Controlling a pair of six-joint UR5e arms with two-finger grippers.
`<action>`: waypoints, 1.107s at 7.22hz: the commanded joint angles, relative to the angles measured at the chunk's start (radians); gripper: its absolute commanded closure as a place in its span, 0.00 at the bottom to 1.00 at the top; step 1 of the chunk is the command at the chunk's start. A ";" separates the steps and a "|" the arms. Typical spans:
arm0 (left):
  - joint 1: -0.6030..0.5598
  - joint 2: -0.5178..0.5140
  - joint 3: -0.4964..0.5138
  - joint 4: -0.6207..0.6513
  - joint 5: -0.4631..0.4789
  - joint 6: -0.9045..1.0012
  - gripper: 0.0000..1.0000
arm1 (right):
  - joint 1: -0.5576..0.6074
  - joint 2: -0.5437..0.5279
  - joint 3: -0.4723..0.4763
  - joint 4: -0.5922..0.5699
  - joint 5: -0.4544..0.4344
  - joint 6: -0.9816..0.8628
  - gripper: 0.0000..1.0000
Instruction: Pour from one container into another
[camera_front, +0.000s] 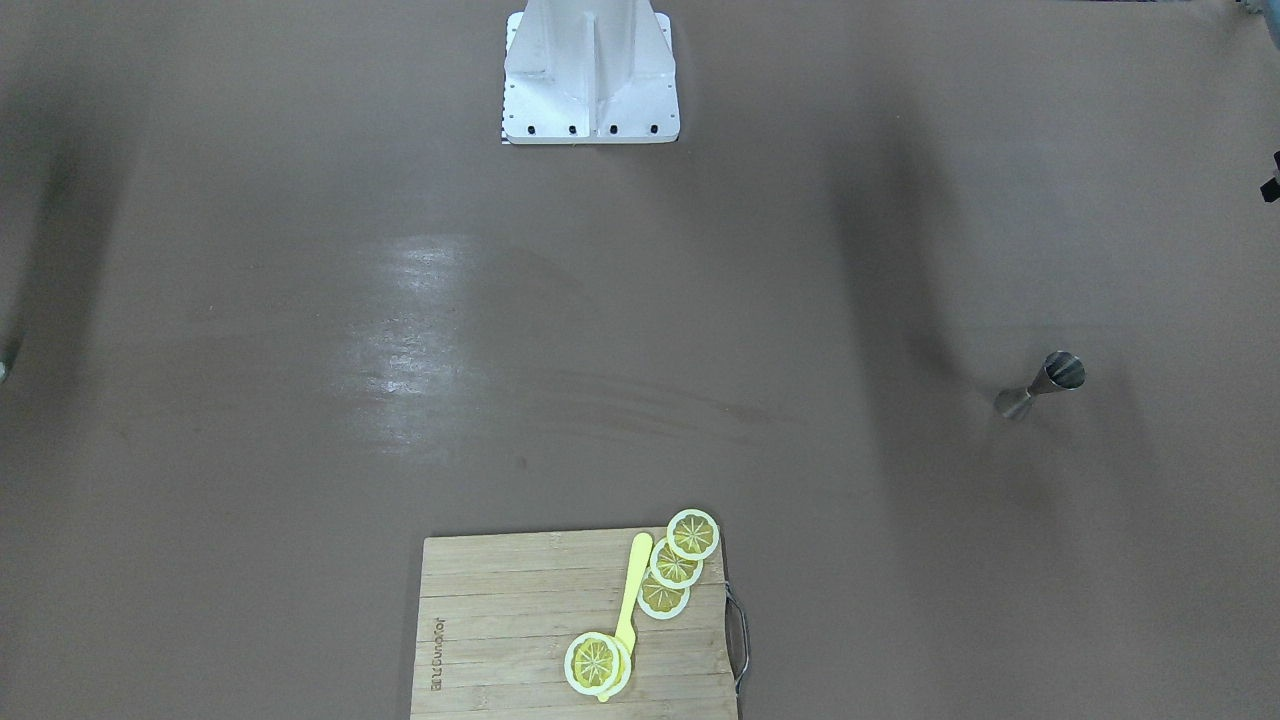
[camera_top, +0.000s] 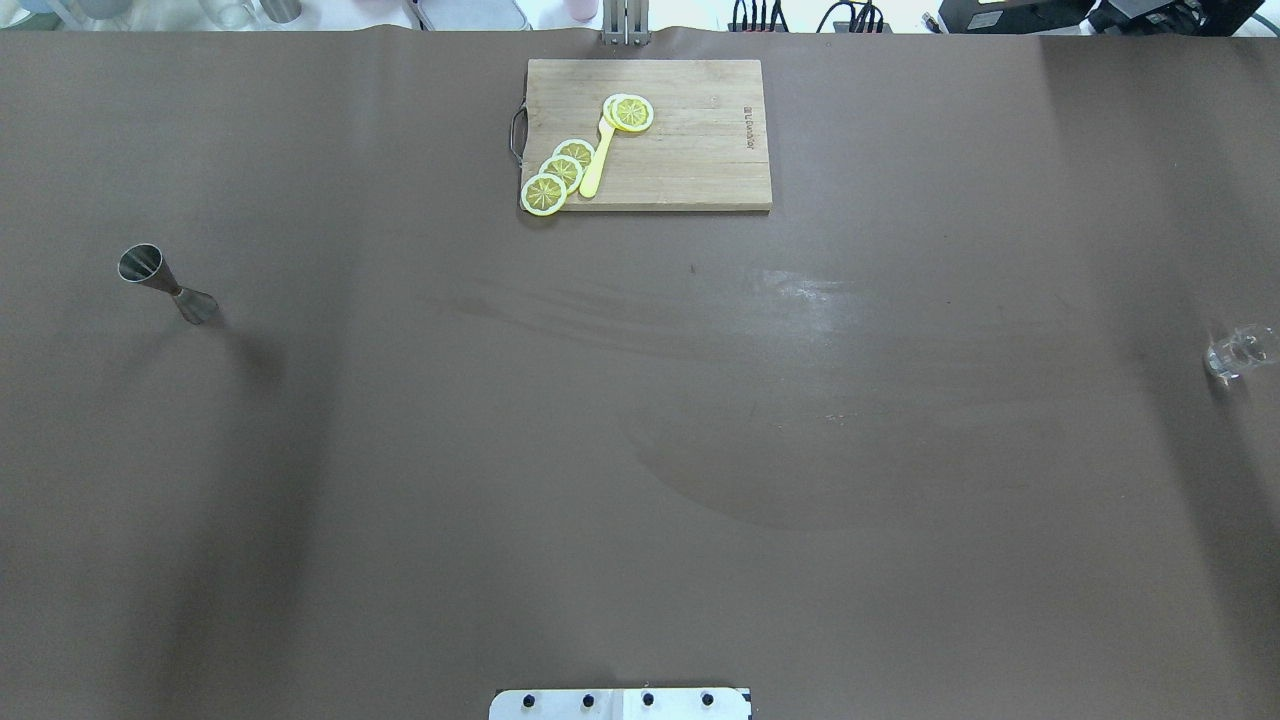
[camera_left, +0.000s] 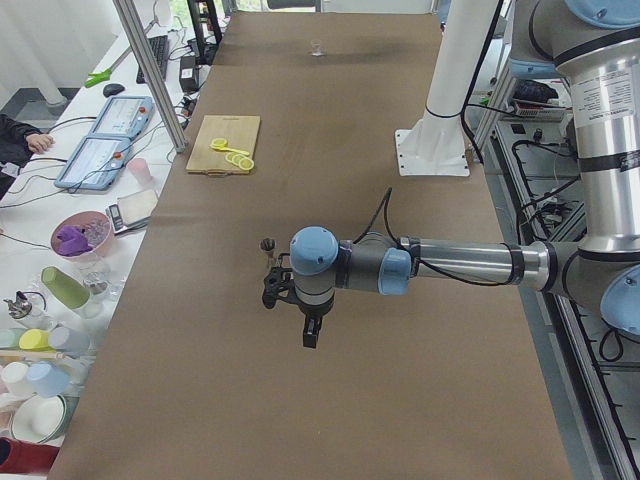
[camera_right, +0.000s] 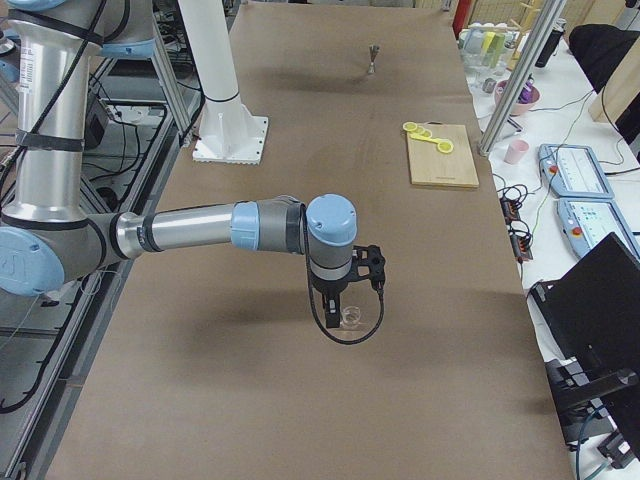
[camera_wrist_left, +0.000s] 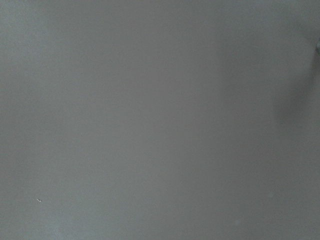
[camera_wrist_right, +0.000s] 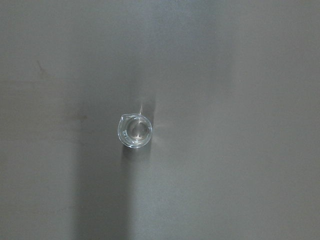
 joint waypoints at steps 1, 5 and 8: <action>0.000 -0.009 -0.009 -0.001 -0.001 -0.003 0.02 | 0.000 -0.001 -0.002 -0.002 0.000 0.000 0.00; -0.001 -0.018 -0.008 -0.003 -0.001 -0.038 0.02 | 0.000 -0.017 -0.039 0.003 -0.011 0.002 0.00; -0.001 -0.081 0.004 -0.027 -0.003 -0.092 0.02 | 0.000 -0.015 -0.077 0.006 -0.012 0.000 0.00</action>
